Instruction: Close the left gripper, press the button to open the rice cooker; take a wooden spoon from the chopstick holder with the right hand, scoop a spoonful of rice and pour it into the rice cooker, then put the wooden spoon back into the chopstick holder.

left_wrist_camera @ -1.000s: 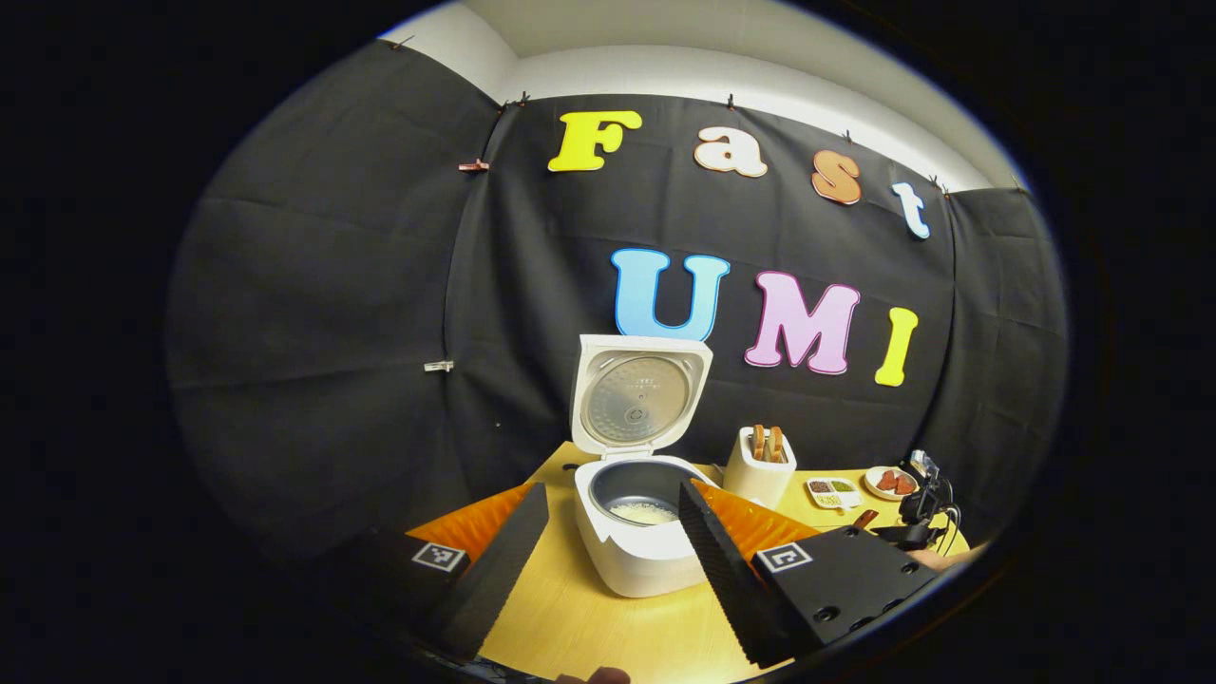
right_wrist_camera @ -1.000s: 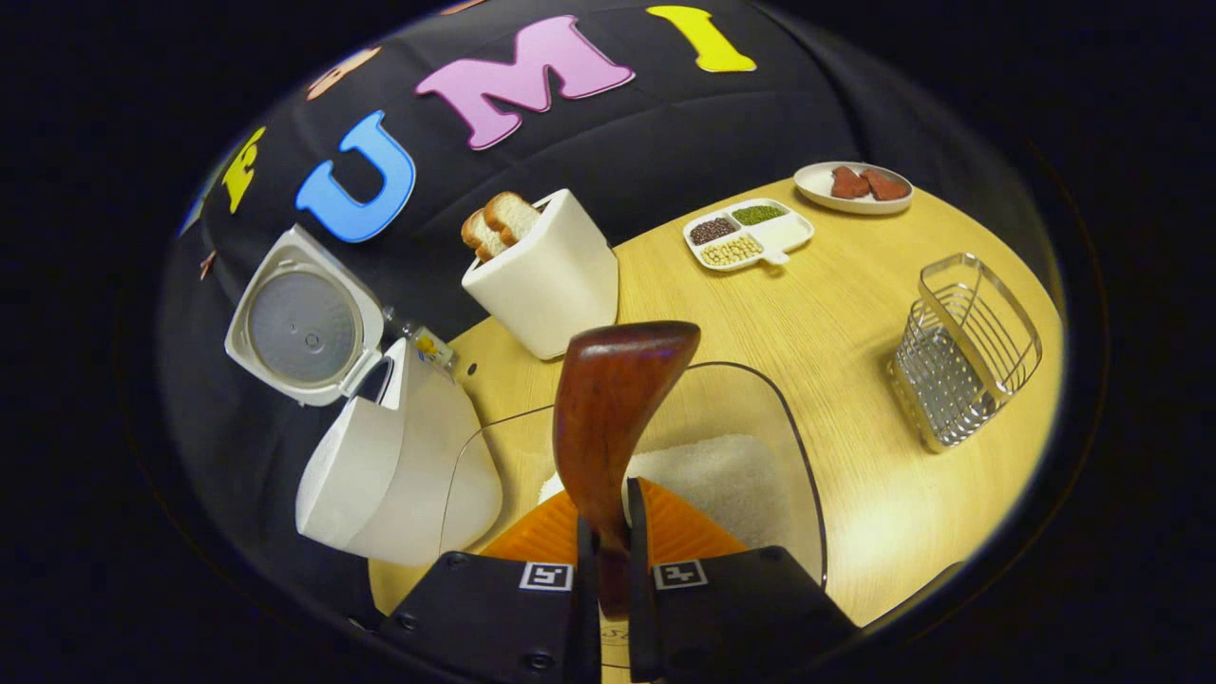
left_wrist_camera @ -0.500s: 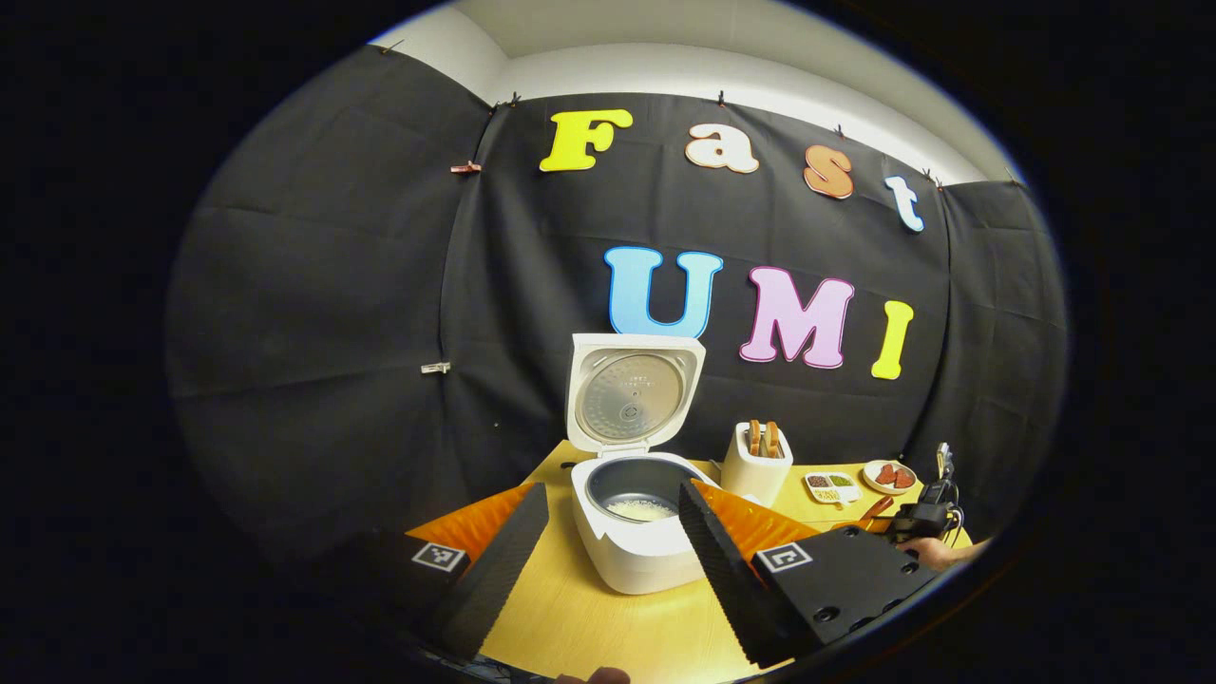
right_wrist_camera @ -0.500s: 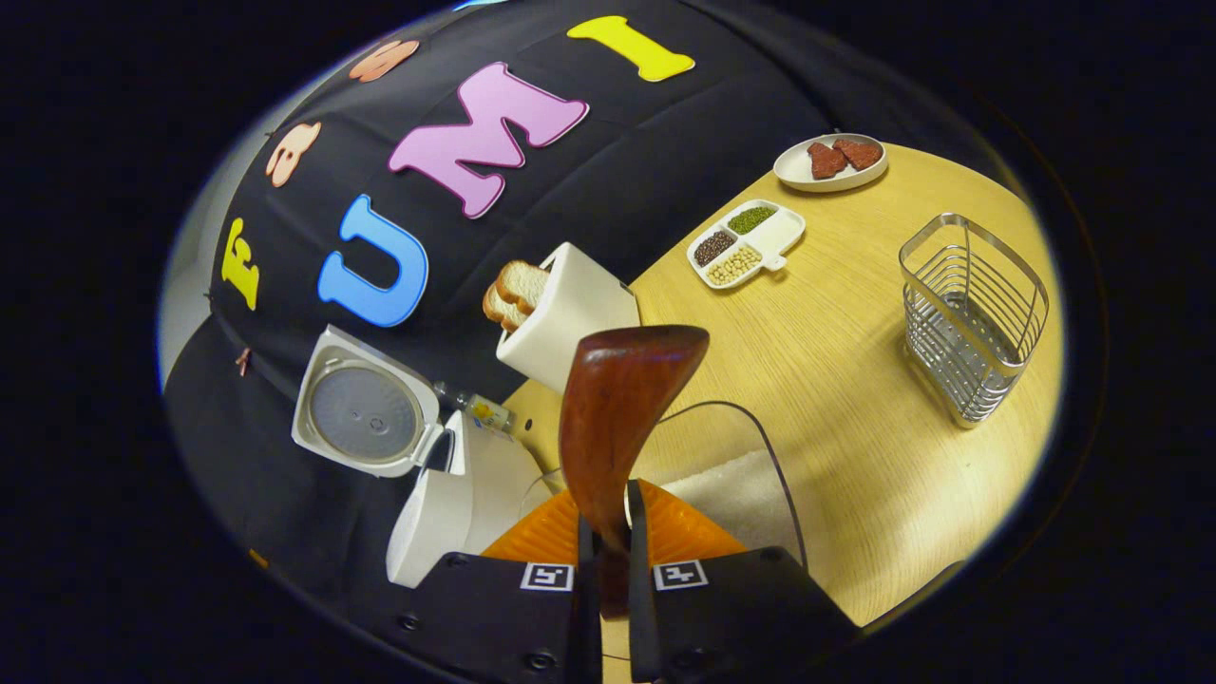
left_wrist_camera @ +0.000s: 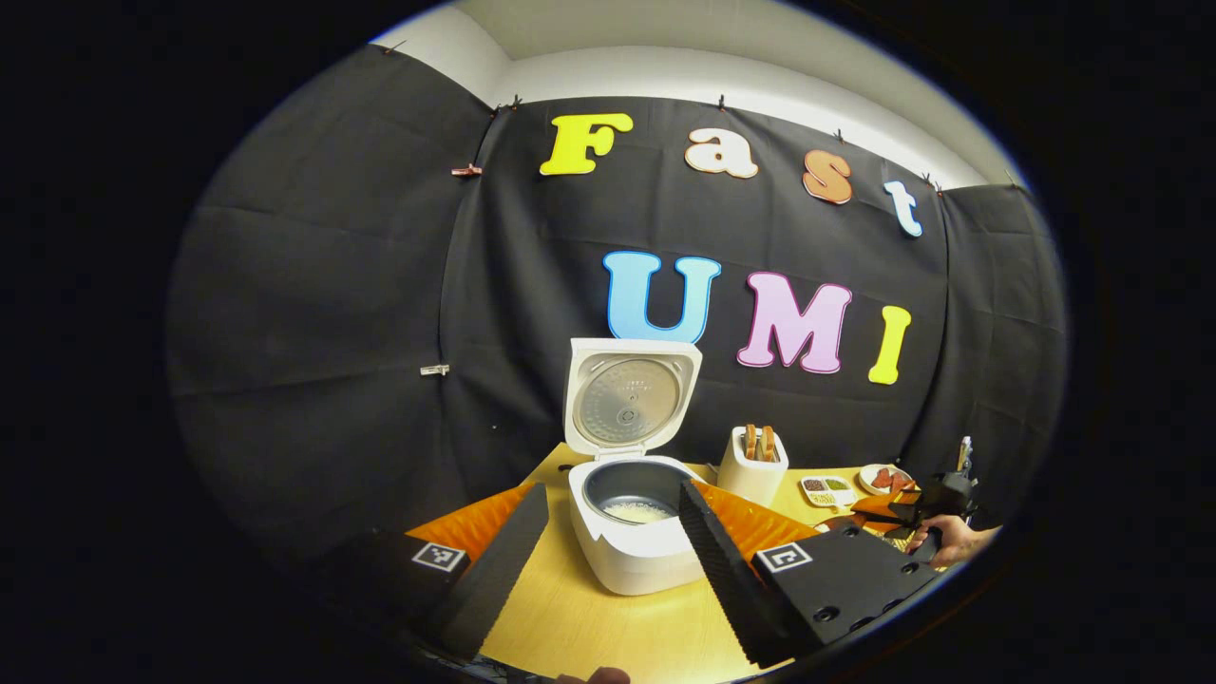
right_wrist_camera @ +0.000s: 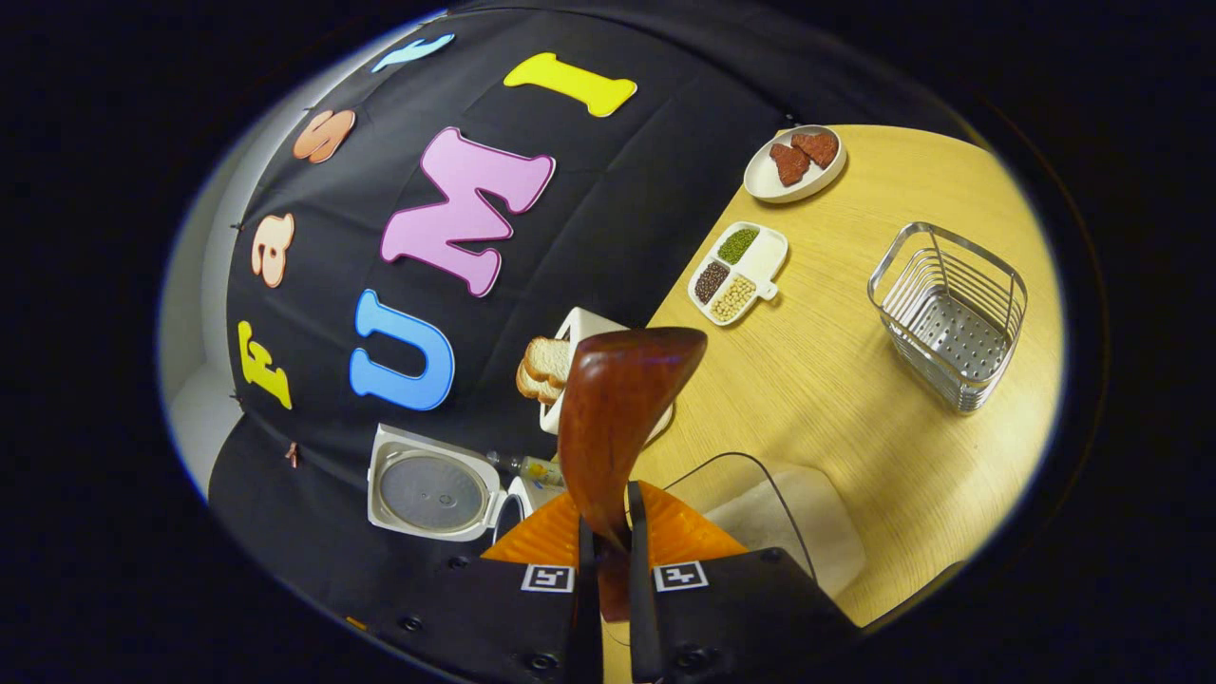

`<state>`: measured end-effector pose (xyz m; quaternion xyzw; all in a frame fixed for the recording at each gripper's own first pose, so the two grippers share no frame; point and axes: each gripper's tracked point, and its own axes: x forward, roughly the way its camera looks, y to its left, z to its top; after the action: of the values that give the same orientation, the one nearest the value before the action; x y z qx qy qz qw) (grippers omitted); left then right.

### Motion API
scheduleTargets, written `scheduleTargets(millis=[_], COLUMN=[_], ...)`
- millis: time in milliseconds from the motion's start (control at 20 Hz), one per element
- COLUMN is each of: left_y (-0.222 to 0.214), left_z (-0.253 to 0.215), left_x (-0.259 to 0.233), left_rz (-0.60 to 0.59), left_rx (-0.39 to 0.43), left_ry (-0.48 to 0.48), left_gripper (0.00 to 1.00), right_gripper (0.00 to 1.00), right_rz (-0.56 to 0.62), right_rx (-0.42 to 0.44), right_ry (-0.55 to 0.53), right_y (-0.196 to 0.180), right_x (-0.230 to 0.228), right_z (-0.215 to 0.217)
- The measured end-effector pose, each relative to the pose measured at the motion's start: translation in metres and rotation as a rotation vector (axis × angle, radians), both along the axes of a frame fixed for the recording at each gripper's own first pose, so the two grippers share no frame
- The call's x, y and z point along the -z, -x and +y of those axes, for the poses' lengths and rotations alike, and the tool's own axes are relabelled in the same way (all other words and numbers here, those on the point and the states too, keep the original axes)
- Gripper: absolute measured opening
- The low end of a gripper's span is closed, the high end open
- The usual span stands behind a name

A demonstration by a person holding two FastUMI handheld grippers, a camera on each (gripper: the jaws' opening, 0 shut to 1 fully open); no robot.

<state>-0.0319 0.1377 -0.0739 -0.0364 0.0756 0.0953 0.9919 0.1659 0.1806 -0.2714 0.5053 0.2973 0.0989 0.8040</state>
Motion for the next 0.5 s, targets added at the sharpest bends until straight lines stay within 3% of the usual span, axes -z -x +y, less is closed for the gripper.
scheduleTargets(millis=[250, 500], left_y=[-0.004, -0.012], left_z=[0.001, 0.006], left_x=[0.006, 0.013], left_rz=[0.003, 0.010], left_rx=[0.009, 0.017], left_ry=[0.002, 0.018], left_gripper=[0.96, 0.96], right_gripper=[0.16, 0.16], right_rz=[-0.034, -0.085], right_rx=[0.029, 0.036], right_ry=[-0.027, -0.082], right_y=[-0.006, -0.018], right_x=[-0.041, -0.106], right_z=[-0.009, 0.011])
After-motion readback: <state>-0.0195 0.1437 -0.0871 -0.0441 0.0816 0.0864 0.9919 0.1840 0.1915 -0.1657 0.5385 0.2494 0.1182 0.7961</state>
